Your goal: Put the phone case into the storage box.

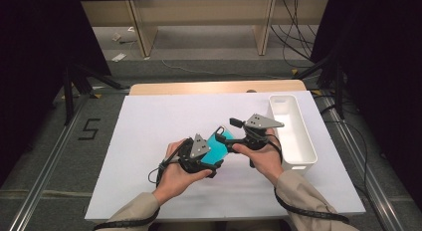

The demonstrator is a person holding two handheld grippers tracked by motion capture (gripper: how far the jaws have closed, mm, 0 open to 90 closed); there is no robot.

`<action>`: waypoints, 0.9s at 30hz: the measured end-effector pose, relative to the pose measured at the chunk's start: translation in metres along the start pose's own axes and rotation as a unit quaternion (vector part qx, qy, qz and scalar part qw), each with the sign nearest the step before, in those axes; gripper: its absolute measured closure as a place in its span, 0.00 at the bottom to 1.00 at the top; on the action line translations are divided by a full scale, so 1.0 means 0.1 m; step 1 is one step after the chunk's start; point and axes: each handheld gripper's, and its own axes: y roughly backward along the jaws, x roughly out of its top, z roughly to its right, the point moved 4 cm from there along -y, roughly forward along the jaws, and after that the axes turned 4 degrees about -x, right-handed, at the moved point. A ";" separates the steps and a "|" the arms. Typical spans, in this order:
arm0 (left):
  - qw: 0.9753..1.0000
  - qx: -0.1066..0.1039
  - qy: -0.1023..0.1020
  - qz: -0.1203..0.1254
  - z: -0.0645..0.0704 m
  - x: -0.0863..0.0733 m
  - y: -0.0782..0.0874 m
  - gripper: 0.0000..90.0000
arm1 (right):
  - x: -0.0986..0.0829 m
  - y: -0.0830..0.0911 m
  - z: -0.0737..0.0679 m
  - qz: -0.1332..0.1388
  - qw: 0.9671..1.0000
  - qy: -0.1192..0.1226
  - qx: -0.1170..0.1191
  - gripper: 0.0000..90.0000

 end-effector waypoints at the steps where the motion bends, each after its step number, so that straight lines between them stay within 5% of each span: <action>1: 1.000 -0.001 0.000 0.001 0.00 0.00 0.00 0.19 | 0.00 0.00 0.00 -0.002 1.000 0.000 -0.002 0.24; 27: 1.000 0.000 -0.004 0.004 0.02 0.01 -0.01 0.19 | -0.02 -0.03 0.01 -0.007 0.999 -0.046 0.014 0.58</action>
